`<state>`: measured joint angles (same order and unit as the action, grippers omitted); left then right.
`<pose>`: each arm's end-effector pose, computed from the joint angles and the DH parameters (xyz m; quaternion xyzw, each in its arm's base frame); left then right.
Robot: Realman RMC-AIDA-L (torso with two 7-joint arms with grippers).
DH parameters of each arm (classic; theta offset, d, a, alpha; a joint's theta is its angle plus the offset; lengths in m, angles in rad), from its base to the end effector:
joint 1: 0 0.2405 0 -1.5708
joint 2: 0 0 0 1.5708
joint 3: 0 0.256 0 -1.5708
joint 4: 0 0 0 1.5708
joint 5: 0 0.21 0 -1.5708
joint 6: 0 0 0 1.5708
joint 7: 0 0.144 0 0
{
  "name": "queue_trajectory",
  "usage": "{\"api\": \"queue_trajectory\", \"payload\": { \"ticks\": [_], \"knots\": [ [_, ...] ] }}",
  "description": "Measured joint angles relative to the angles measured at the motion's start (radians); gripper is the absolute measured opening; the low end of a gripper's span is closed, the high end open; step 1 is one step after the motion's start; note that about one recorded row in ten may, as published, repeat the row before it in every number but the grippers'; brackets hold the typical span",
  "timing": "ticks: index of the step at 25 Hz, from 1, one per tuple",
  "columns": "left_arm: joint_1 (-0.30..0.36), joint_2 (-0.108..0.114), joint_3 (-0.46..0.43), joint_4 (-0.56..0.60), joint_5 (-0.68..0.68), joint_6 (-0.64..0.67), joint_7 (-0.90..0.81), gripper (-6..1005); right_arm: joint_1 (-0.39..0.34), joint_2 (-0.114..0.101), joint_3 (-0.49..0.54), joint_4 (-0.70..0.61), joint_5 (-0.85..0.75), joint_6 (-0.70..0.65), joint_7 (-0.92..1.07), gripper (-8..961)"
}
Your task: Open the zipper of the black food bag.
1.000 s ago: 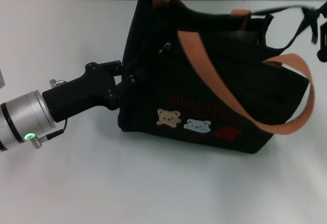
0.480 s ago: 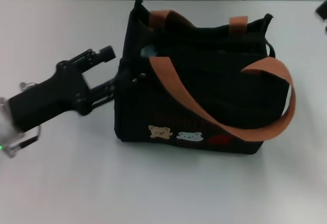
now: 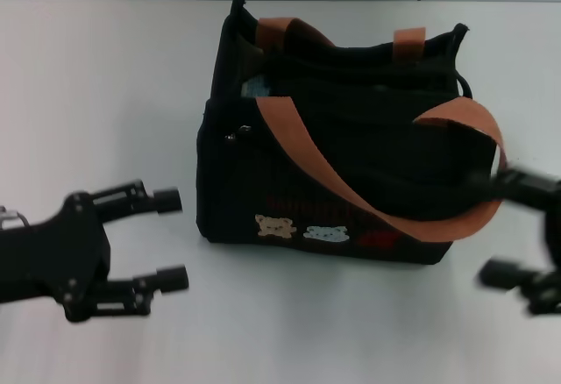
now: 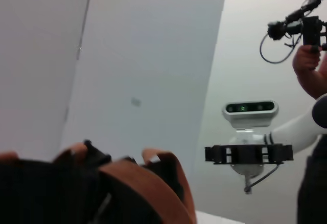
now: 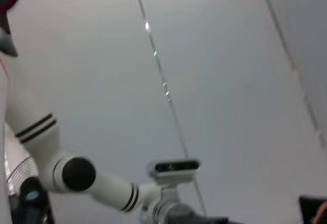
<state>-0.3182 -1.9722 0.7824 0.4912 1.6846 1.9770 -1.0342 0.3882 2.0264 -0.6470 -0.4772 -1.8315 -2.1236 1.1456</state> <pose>-0.2870 0.2364 0.0382 -0.9043 -0.1039 -0.4051 0.0859 0.2625 0.2313 0.0290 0.8847 -0.1247 -0.4490 0.0072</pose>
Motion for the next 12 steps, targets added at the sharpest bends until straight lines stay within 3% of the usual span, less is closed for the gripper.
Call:
{"api": "queue_trajectory", "payload": {
  "ticks": [2,4,5,12],
  "knots": [
    [0.005,0.004,0.000,0.023,0.054,0.017,-0.029,834,0.011,0.027,-0.009,-0.015,-0.051,0.030,-0.003,811],
    [0.005,0.004,0.000,0.023,0.054,0.017,-0.029,834,0.016,0.032,-0.010,-0.019,-0.065,0.033,-0.003,818],
    [-0.002,-0.010,0.000,0.026,0.127,0.023,-0.042,834,0.023,0.035,-0.010,-0.023,-0.075,0.034,-0.003,821],
    [-0.023,-0.012,-0.003,0.059,0.122,0.027,-0.118,834,0.049,0.040,-0.010,-0.027,-0.088,0.051,0.020,835]
  ]
}}
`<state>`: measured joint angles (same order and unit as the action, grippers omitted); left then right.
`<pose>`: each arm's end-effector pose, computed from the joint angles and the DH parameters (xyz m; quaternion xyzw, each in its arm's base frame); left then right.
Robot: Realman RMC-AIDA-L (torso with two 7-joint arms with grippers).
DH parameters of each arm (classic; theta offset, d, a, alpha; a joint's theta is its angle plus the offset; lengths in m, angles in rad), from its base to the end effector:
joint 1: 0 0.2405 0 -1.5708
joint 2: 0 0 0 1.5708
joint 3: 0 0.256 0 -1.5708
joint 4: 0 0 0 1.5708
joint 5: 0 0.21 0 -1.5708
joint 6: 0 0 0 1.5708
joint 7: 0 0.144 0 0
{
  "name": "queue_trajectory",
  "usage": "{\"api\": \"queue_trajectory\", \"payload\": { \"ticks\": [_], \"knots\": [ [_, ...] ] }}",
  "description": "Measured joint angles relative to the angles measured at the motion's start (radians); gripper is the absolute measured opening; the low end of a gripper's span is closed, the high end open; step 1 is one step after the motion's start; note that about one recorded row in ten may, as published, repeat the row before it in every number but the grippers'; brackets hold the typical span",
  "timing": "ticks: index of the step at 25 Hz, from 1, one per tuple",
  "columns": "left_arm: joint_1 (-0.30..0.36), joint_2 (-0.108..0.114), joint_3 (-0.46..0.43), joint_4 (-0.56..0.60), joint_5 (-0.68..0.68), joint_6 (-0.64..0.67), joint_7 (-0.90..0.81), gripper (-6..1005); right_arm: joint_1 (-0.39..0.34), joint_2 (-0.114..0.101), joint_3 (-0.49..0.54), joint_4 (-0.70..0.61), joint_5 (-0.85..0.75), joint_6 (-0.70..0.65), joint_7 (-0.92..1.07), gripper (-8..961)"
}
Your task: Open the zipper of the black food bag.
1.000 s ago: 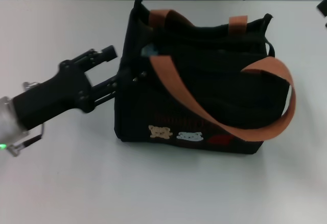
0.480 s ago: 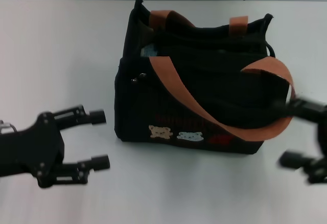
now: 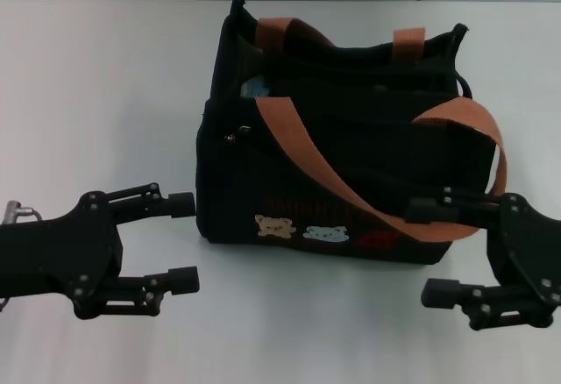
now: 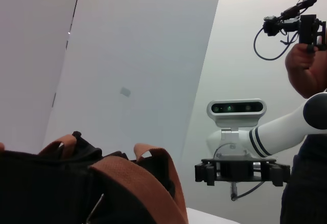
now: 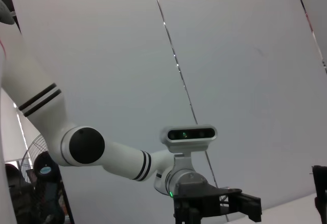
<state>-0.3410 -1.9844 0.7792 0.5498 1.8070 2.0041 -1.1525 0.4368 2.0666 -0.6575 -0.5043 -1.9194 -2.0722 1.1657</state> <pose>-0.2825 0.2350 0.0321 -0.9200 -0.1351 -0.3675 0.0162 0.2504 0.2410 0.0074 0.9010 -0.1273 -0.4129 0.0393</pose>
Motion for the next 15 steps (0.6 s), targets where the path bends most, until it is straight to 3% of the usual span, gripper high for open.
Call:
{"api": "queue_trajectory", "payload": {
  "ticks": [15],
  "knots": [
    [-0.002,-0.013,-0.005,0.000,0.000,0.001,-0.012,834,0.013,0.010,-0.008,-0.002,-0.002,0.016,-0.003,835]
  ]
}}
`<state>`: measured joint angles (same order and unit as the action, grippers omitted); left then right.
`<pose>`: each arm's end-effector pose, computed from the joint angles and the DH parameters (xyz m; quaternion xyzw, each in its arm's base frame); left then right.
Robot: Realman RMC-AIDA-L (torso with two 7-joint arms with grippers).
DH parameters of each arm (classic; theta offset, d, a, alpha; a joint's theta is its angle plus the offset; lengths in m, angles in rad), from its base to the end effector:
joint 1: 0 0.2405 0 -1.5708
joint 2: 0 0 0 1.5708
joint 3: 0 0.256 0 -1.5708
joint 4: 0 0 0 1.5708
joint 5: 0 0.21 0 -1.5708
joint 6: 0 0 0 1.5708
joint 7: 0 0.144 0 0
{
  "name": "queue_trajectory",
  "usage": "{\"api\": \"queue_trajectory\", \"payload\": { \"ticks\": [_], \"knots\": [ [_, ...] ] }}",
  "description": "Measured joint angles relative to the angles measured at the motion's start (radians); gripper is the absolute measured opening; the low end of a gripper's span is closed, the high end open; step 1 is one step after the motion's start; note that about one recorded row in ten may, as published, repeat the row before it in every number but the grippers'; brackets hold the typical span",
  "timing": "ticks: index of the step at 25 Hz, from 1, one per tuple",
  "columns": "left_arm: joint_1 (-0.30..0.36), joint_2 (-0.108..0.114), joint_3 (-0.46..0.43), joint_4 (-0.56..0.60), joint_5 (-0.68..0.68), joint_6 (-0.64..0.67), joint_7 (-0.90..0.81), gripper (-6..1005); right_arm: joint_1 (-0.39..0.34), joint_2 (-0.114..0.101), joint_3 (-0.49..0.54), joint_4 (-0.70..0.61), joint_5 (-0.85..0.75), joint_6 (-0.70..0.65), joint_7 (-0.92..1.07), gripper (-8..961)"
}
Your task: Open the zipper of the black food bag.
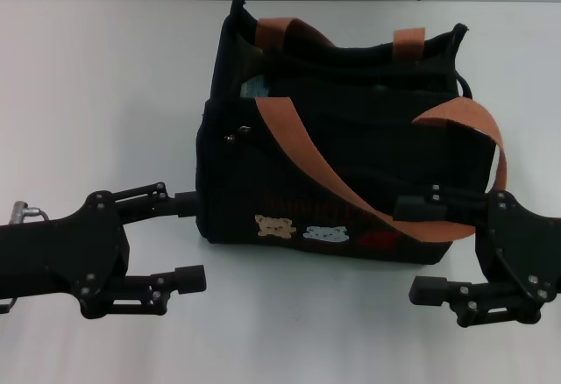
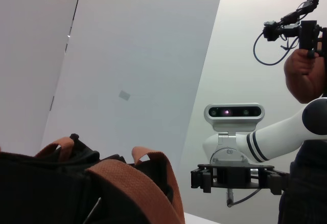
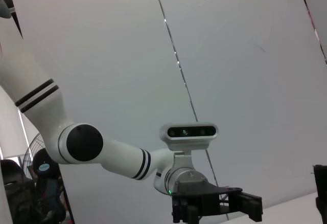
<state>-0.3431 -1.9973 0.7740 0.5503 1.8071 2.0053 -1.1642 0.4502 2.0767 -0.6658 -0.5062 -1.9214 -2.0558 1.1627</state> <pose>-0.2795 0.2349 0.0284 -0.9167 -0.1402 -0.3740 0.0127 0.2459 0.2446 0.0023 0.9030 -0.1228 -0.4096 0.0414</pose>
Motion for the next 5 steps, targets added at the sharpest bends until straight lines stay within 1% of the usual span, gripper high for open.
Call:
{"api": "queue_trajectory", "payload": {
  "ticks": [5],
  "knots": [
    [-0.002,-0.007,-0.001,-0.002,0.000,0.001,-0.001,834,0.002,0.000,0.000,0.003,-0.009,0.000,0.000,835]
  ]
}}
